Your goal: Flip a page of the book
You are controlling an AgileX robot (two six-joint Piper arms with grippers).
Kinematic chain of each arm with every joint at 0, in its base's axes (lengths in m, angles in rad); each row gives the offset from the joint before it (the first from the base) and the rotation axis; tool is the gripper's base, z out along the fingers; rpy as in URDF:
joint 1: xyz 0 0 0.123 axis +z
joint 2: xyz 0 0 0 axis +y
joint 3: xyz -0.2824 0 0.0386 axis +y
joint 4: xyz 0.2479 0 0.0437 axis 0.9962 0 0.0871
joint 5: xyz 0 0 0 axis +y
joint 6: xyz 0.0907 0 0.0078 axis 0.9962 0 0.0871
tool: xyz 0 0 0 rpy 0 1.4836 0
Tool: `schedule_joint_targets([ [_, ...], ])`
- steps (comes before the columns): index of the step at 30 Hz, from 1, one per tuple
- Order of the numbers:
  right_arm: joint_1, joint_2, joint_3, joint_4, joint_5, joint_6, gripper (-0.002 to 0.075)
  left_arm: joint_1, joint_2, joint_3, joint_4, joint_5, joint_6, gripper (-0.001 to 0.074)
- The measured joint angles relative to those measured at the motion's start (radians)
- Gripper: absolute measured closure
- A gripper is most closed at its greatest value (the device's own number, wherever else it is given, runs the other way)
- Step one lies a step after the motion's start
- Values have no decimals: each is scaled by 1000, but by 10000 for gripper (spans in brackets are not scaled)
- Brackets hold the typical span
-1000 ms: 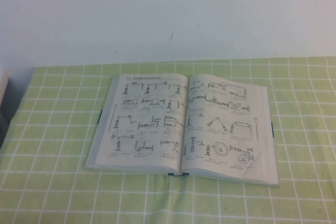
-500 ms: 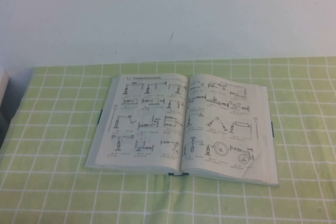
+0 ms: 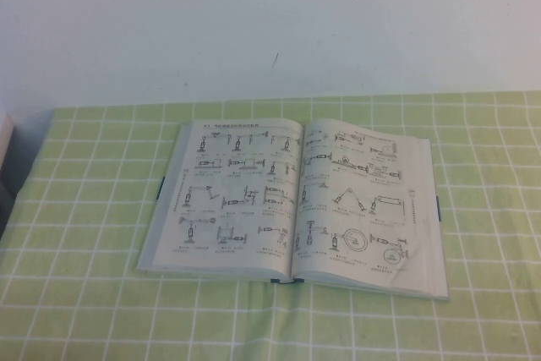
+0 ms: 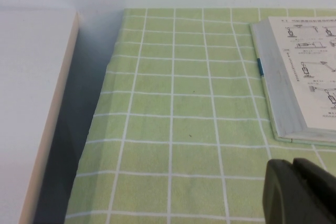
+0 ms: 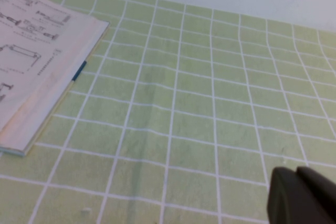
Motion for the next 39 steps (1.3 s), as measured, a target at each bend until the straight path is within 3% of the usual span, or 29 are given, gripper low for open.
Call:
schedule_joint_targets([
  [5,0,0,0,-17,0,0,728,0,0,2,8,-24,1,738],
  [10,0,0,7,-28,-94,-2,728,0,0,7,8,-227,1,738],
  [18,0,0,7,-35,-615,2,728,0,0,7,8,-729,1,738],
  [24,0,0,7,-36,-871,37,728,0,0,7,8,-915,1,738],
  [34,0,0,-5,-36,-856,126,728,0,0,7,-25,-925,-21,738],
  [39,0,0,-162,-36,-540,131,728,0,0,-120,-29,-619,-11,738],
])
